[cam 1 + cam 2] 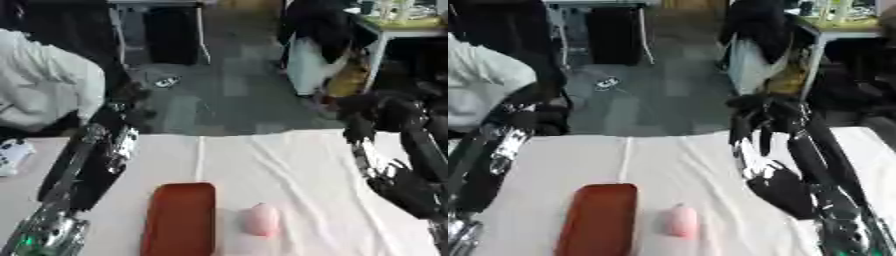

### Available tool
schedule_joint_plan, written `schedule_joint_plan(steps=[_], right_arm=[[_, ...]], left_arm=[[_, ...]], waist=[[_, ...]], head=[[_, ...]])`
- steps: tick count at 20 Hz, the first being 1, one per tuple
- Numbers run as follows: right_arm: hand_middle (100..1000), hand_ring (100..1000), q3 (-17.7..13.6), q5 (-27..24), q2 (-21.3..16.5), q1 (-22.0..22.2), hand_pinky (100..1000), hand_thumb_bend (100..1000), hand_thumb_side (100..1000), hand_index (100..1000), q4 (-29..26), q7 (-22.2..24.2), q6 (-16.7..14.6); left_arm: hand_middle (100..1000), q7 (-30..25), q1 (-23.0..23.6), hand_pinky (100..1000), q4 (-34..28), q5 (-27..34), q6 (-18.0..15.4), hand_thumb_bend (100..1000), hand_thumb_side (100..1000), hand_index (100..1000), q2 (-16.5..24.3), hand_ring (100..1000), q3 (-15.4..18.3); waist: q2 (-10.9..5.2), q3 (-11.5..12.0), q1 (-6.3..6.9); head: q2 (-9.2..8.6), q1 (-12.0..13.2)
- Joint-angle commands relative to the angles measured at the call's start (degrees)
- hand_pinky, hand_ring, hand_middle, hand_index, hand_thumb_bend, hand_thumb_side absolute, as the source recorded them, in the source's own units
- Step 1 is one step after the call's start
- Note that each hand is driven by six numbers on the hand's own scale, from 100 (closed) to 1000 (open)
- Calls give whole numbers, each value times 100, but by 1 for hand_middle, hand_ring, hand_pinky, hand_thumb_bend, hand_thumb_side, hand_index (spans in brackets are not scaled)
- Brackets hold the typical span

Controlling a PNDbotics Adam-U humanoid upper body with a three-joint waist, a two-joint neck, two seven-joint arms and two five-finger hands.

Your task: Pick up objects on the table and place them in the box.

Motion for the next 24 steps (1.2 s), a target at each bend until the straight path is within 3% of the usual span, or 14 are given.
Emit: schedule_joint_plan(steps=[1, 8, 9, 12, 13, 15, 18, 19, 20, 23, 24], right_arm=[[571, 487, -21, -15, -6, -81, 258, 100, 677, 759, -67, 32, -13], [585, 494, -3, 33, -18, -80, 265, 100, 674, 767, -67, 127, -8], [627, 511, -3, 53, -25, -72, 279, 100, 668, 787, -67, 149, 8], [646, 521, 2, 180, -113, -49, 291, 100, 667, 798, -67, 273, 196], [687, 561, 9, 237, -167, -63, 358, 114, 661, 819, -53, 328, 278], [711, 587, 60, 419, -332, -162, 405, 133, 614, 834, 58, 489, 472], [725, 601, 195, 601, -586, -419, 428, 177, 648, 844, 455, 613, 635], [717, 602, 231, 659, -657, -493, 443, 258, 560, 836, 612, 601, 656], [713, 599, 276, 774, -733, -585, 440, 369, 608, 833, 808, 541, 652], [726, 619, 420, 1045, -854, -836, 471, 507, 576, 837, 1404, 259, 574], [723, 616, 467, 1112, -884, -919, 467, 499, 578, 836, 1583, 180, 526]], left_arm=[[887, -14, -62, 734, -88, -21, -17, 100, 802, 994, 52, 746, 41], [887, -42, -59, 735, -88, -10, 15, 100, 804, 995, 52, 747, 45], [887, -44, -61, 735, -88, -8, 18, 100, 804, 996, 50, 747, 47], [887, -44, -79, 735, -88, -4, 20, 100, 803, 996, 45, 747, 57], [887, -47, -80, 735, -88, -4, 24, 100, 803, 996, 45, 747, 57], [887, -63, -78, 736, -88, -2, 31, 100, 803, 996, 49, 747, 48], [887, -87, -75, 736, -88, 4, 37, 100, 820, 996, 56, 747, 33], [886, -94, -72, 736, -88, 7, 39, 100, 799, 996, 59, 747, 28], [887, -104, -65, 736, -88, 12, 41, 100, 802, 996, 64, 747, 21], [886, -121, -50, 735, -88, 20, 46, 100, 802, 997, 73, 746, 17], [886, -123, -48, 735, -88, 21, 46, 100, 802, 997, 74, 746, 16]], waist=[[-83, 6, 7], [-80, 46, 7], [-80, 71, 5], [-87, 153, -14], [-94, 168, -23], [-114, 198, -45], [-140, 236, -69], [-145, 240, -75], [-151, 244, -83], [-163, 251, -96], [-164, 253, -99]], head=[[94, 248], [267, 368], [275, 370], [310, 360], [334, 355], [377, 323], [449, 273], [486, 243], [527, 204], [569, 165], [571, 162]])
